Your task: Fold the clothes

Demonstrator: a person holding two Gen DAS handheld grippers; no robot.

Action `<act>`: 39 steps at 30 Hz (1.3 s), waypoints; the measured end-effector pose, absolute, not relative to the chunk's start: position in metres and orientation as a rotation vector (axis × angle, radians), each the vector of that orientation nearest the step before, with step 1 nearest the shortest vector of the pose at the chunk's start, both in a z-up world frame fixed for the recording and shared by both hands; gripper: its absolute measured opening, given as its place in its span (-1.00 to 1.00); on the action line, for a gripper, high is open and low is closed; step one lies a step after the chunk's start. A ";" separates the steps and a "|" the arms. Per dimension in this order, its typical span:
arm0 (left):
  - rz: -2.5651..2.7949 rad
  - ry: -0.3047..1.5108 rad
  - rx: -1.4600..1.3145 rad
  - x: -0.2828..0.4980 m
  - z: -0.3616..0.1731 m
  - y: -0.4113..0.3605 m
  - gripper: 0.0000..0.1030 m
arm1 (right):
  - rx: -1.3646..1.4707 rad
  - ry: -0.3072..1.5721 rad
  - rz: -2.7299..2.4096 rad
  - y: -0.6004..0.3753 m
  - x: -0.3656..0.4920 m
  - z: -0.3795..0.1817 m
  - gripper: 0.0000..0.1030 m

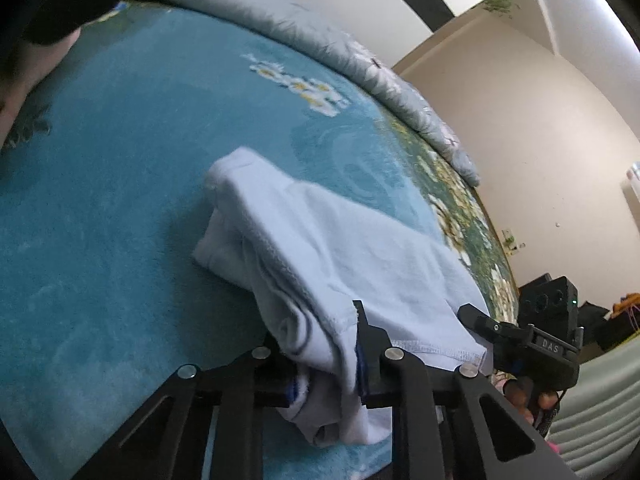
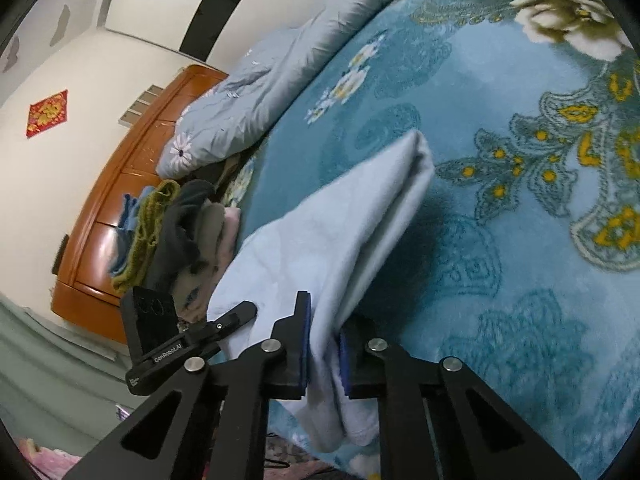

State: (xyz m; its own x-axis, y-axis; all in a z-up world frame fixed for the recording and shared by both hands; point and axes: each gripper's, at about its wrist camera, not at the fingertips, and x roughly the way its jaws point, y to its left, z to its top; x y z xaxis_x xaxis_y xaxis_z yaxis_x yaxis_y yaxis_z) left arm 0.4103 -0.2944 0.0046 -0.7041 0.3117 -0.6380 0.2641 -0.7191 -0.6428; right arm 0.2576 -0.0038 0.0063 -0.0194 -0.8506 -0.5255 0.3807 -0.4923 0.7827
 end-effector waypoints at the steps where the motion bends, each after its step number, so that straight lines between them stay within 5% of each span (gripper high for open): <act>1: 2.629 -1.160 -1.185 0.413 0.007 -0.293 -0.58 | 1.312 -0.546 -1.680 -0.002 0.260 0.009 -0.79; 24: 2.798 -1.078 -0.988 0.484 0.064 -0.306 -0.59 | 1.091 -0.168 -1.827 -0.051 0.332 0.084 -0.80; 39: 2.880 -1.033 -0.958 0.480 0.086 -0.306 -0.59 | 0.995 -0.106 -1.812 -0.056 0.339 0.095 -0.80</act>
State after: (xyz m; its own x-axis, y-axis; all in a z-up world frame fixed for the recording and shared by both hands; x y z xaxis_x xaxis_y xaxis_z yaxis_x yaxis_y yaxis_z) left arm 0.4800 -0.3055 0.0857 -0.8194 0.1340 -0.5573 0.2507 -0.7906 -0.5587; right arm 0.3394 -0.0561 0.0953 -0.1372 -0.8049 -0.5773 0.7322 -0.4750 0.4882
